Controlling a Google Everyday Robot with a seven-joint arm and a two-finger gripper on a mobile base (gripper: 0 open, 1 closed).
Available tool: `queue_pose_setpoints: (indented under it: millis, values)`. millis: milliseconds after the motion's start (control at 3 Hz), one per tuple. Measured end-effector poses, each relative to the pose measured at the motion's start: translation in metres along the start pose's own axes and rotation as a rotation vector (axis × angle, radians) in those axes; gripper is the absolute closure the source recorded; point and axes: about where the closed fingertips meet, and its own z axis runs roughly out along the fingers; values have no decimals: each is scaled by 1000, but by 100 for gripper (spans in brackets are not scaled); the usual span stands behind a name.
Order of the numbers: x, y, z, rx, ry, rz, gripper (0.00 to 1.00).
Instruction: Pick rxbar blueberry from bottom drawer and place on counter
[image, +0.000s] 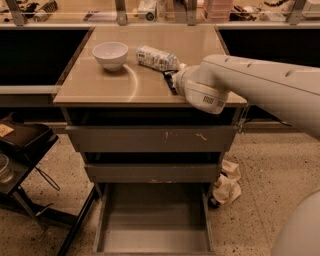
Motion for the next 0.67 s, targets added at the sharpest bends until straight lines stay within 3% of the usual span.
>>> queue_pose_setpoints:
  millis: [667]
  values:
    - [0, 0, 0, 0, 0, 0, 35]
